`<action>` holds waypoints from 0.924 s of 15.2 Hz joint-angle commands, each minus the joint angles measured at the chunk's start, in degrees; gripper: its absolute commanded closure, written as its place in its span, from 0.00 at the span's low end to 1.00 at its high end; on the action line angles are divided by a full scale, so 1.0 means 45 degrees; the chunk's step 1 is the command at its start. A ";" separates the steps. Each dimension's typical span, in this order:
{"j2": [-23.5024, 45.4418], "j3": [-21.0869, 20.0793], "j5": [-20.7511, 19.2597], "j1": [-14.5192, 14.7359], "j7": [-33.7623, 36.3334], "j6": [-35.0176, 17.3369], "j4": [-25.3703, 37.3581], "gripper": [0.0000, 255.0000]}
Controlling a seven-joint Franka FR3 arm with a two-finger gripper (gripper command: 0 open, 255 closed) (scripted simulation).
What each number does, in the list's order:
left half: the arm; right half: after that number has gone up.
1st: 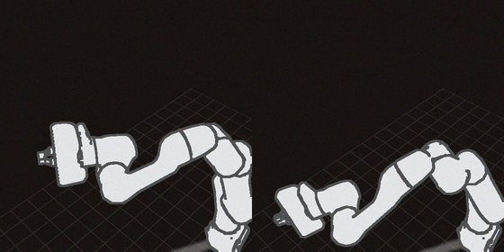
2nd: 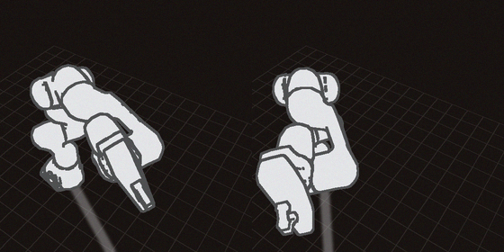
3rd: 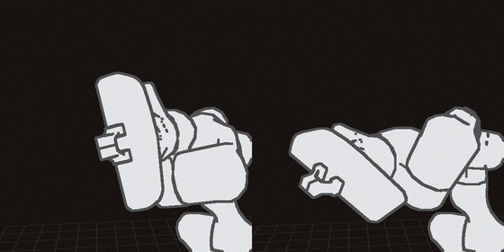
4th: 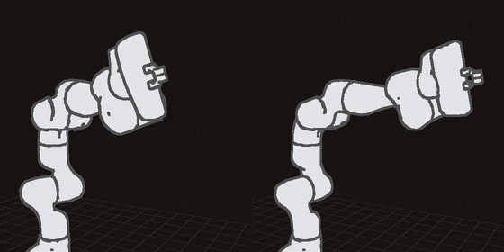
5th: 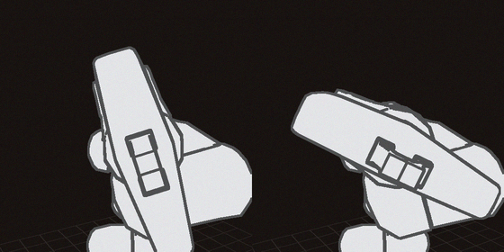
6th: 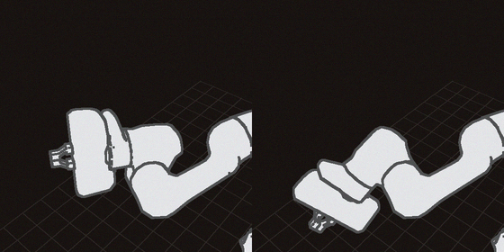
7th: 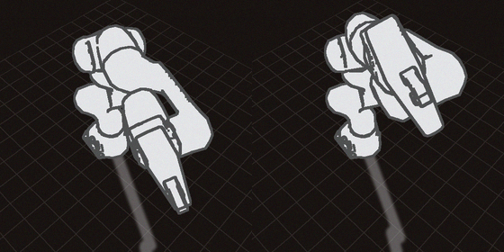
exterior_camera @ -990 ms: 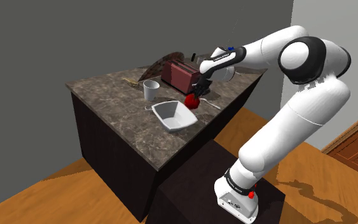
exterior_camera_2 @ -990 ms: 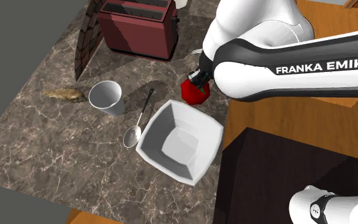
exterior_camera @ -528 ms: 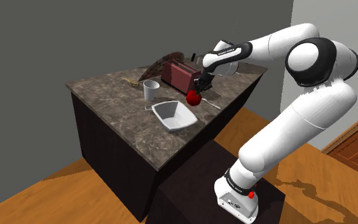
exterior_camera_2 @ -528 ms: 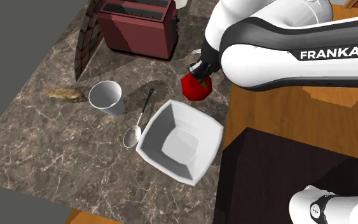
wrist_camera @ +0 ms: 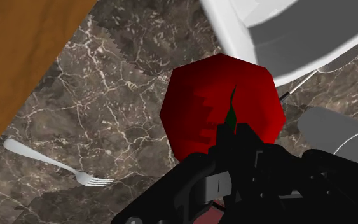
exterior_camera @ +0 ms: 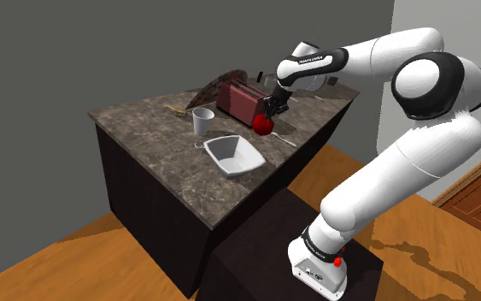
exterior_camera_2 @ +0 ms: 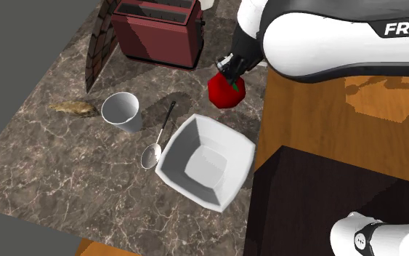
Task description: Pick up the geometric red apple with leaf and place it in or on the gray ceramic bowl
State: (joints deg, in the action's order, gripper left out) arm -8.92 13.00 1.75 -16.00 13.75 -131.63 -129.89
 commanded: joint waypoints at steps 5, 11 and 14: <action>-0.1055 -0.0615 -0.0344 0.0265 0.1108 0.0877 -0.0128 1.00; -0.2396 -0.1884 -0.0527 0.0826 0.3041 0.1714 -0.0609 1.00; -0.2892 -0.2544 -0.0488 0.1125 0.3965 0.2176 -0.0644 1.00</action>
State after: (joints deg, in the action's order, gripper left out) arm -21.47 2.50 -0.52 -11.39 30.18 -122.39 -132.91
